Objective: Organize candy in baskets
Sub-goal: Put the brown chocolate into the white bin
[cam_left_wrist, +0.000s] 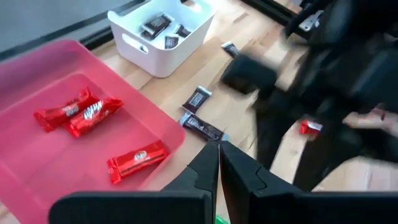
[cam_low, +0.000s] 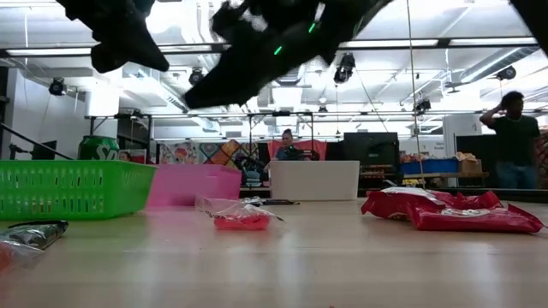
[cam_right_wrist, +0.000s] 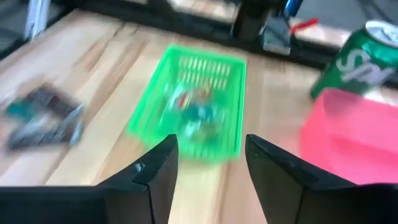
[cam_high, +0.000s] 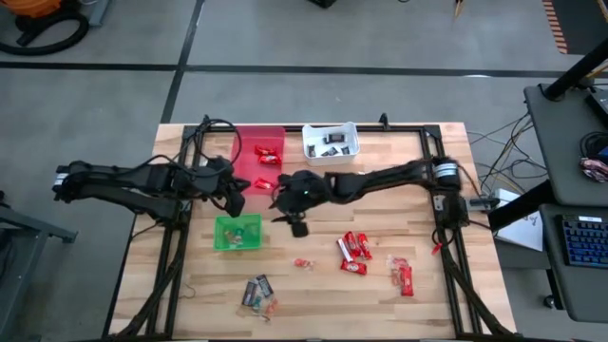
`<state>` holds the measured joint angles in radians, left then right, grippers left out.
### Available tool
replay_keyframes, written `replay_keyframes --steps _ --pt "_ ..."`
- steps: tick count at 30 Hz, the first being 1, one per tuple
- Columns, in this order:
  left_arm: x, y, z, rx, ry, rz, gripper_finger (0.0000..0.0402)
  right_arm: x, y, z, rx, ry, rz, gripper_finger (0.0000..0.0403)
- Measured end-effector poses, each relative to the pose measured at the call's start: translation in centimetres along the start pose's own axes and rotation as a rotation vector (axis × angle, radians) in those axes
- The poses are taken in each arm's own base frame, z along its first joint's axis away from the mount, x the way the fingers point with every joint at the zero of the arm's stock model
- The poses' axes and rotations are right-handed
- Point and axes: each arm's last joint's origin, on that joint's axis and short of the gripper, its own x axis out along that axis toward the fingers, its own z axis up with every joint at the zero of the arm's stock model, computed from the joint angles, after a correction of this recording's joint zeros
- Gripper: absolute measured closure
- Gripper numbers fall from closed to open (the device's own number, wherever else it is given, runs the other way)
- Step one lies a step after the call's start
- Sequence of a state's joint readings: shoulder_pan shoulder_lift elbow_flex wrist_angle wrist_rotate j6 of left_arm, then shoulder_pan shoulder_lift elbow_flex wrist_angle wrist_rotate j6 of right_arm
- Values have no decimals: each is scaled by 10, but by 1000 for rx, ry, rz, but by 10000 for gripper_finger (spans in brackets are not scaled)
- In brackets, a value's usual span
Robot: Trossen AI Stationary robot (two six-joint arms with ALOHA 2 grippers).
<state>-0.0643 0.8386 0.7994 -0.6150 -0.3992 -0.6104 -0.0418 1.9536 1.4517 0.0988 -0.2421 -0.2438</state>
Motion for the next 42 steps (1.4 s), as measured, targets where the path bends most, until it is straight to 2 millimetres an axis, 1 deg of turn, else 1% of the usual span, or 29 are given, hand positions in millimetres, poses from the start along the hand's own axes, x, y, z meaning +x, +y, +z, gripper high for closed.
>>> replay_keyframes --steps 4,9,14,17,22,25,28,30,35,38,42 --pt "13 -8 1 -11 -7 -14 402 -40 6 17 -8 116 24 233" --pt "36 -23 6 -29 -34 -49 402 -83 15 20 89 172 6 243" --pt "54 -38 11 -72 0 -29 402 -124 27 14 182 246 -118 255" --pt "68 -47 11 -61 37 -7 402 -144 36 9 226 266 -177 262" --pt "89 -60 8 -32 87 23 402 -173 47 -1 336 241 -223 273" --pt "105 -67 6 18 119 45 402 -186 51 -10 376 233 -232 278" --pt "120 -76 8 126 137 50 402 -196 56 -15 406 218 -231 282" --pt "130 -83 9 237 158 46 402 -199 57 -19 416 219 -233 282" --pt "154 -98 11 605 212 -12 400 -203 59 -24 416 222 -233 278" --pt "171 -101 12 740 238 -17 381 -203 59 -24 404 224 -231 280" --pt "194 -96 15 827 264 -8 334 -203 59 -24 386 227 -229 285"
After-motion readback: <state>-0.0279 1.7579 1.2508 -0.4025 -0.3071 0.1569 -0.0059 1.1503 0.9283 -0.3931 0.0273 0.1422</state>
